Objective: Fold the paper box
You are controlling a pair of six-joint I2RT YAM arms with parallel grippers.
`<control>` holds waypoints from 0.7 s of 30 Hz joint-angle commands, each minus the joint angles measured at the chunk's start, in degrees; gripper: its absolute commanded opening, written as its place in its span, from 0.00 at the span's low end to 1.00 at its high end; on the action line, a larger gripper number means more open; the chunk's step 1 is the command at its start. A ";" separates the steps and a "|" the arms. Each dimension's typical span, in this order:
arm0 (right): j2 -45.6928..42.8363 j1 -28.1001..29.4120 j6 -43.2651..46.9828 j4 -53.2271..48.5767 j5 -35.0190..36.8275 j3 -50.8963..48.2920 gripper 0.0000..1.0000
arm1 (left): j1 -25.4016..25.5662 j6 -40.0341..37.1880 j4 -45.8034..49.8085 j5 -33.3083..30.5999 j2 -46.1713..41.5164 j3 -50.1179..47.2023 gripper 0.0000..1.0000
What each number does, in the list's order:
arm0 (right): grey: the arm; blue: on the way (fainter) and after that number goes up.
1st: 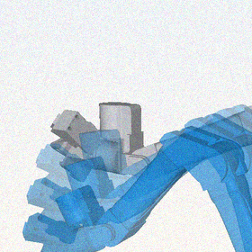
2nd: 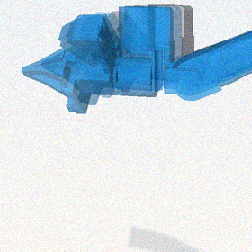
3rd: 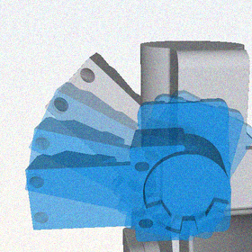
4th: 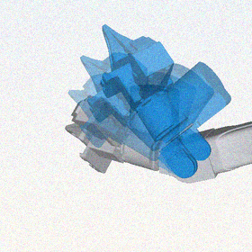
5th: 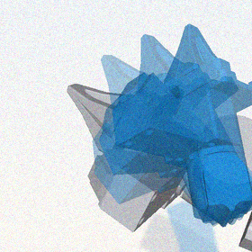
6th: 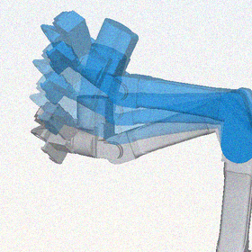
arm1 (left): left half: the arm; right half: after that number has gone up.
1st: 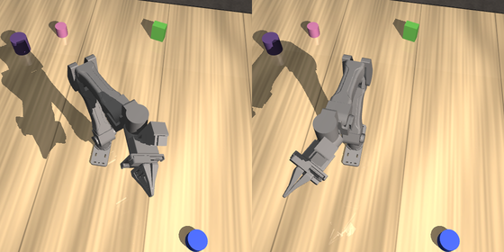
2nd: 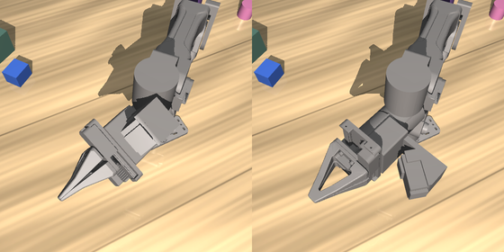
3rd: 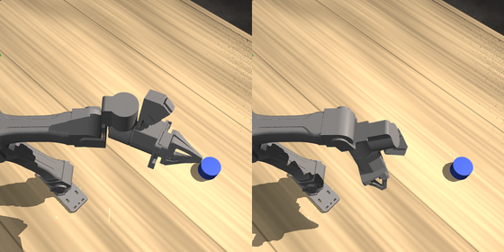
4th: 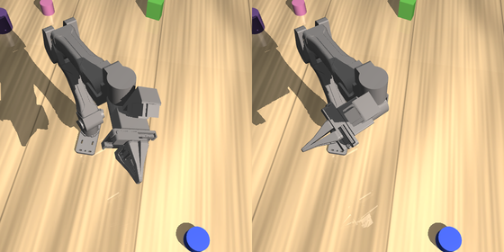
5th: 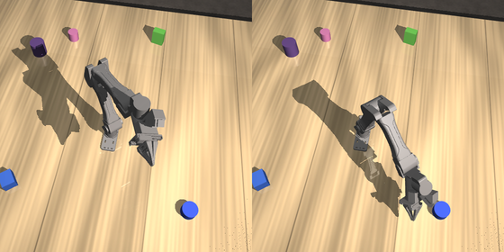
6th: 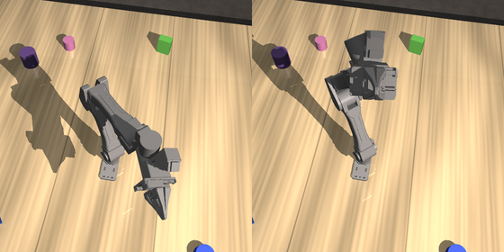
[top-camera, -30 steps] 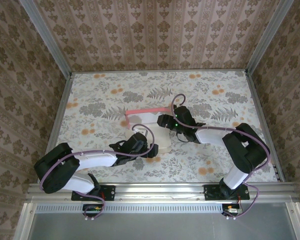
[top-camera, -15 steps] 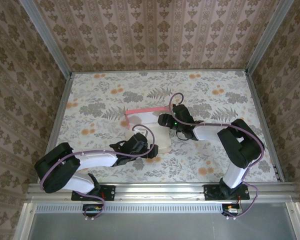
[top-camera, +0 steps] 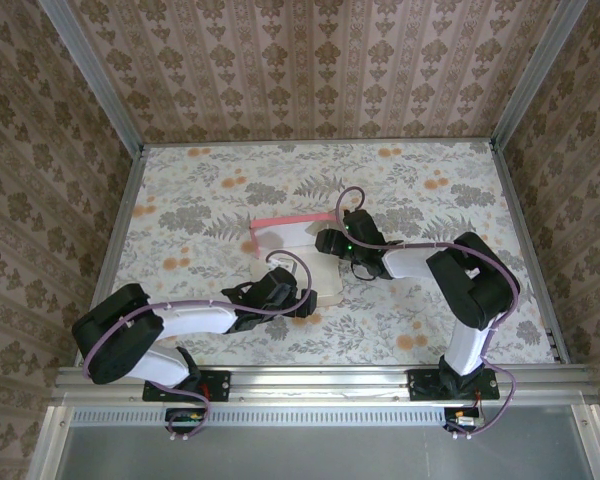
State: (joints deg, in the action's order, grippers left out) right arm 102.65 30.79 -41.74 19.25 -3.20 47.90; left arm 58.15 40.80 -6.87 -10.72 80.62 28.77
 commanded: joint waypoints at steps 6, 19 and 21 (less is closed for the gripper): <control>-0.37 -0.02 0.15 3.96 -2.94 -0.26 0.73 | 0.85 1.14 2.12 0.70 1.91 1.16 1.00; -0.41 1.44 -0.36 5.01 -3.32 0.10 0.70 | 1.26 1.05 1.99 0.54 2.45 1.38 1.00; -0.35 1.73 -0.45 5.06 -3.31 0.34 0.70 | 1.35 1.09 1.96 0.53 2.47 1.46 1.00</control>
State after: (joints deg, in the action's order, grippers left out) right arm 102.65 31.90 -41.98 22.81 -6.02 47.90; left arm 58.85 40.80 -6.90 -11.38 81.71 29.67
